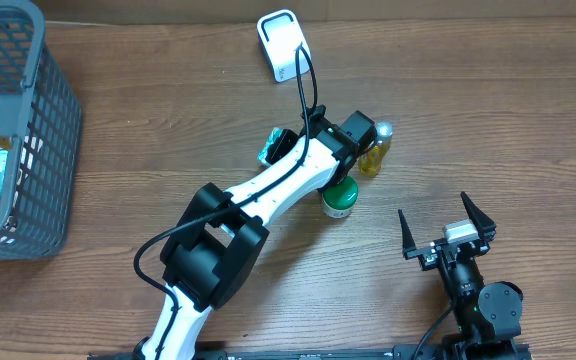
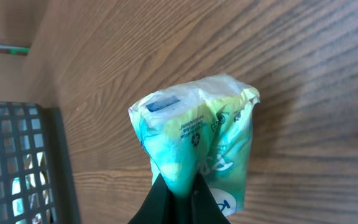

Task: Scan the item barcode

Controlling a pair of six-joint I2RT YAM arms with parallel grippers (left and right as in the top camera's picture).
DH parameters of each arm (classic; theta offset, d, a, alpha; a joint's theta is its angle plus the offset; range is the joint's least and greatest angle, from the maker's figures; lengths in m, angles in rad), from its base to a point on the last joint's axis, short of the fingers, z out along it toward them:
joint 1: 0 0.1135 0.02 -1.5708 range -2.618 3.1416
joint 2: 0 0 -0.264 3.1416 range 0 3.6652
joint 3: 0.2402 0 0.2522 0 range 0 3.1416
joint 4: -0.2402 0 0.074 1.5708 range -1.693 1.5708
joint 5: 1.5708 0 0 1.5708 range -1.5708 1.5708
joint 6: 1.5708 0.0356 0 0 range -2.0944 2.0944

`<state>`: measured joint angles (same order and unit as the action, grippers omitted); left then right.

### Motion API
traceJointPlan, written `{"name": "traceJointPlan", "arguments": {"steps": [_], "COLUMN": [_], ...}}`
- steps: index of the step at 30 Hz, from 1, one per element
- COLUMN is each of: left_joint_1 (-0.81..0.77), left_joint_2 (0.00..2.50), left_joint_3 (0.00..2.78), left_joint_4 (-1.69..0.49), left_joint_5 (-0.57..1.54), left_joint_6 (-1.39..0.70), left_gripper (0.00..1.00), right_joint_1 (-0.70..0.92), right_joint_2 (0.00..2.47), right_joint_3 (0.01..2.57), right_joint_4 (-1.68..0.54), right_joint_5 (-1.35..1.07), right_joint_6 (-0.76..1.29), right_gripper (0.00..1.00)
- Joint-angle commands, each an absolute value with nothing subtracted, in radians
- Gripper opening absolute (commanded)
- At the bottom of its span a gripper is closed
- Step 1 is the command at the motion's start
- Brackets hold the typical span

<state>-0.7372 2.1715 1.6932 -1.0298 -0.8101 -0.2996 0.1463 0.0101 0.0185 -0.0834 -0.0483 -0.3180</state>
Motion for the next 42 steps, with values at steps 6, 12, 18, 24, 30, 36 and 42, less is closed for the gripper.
{"name": "traceJointPlan", "arguments": {"steps": [6,12,18,24,30,36,42], "left_joint_1": [-0.72,-0.72,-0.719,-0.72,-0.72,-0.727,-0.73], "left_joint_2": [2.191,2.194,2.204,2.205,2.205,2.205,2.205], "left_joint_3": [1.702,1.702,1.702,1.688,1.655,1.655,1.654], "left_joint_4": [-0.984,-0.955,-0.934,-0.937,-0.93,-0.925,-0.927], "left_joint_5": [-0.758,-0.767,-0.768,-0.743,-0.702,-0.655,-0.709], "left_joint_6": [-0.292,-0.245,-0.194,-0.194,-0.214,-0.213,-0.174], "left_gripper": [0.04,0.04,0.04,0.04,0.04,0.04,0.04], "right_joint_1": [0.15,0.15,0.15,0.15,0.15,0.15,0.15], "right_joint_2": [0.003,0.003,0.003,0.003,0.003,0.003,0.003], "right_joint_3": [0.008,0.008,0.008,0.008,0.008,0.008,0.008], "right_joint_4": [-0.081,-0.081,-0.081,-0.081,-0.081,-0.081,-0.081], "right_joint_5": [-0.046,-0.046,-0.046,-0.046,-0.046,-0.046,-0.046], "right_joint_6": [-0.314,-0.314,-0.314,-0.314,-0.314,-0.314,-0.314], "right_gripper": [1.0,1.0,1.0,1.0,1.0,1.0,1.0]}}
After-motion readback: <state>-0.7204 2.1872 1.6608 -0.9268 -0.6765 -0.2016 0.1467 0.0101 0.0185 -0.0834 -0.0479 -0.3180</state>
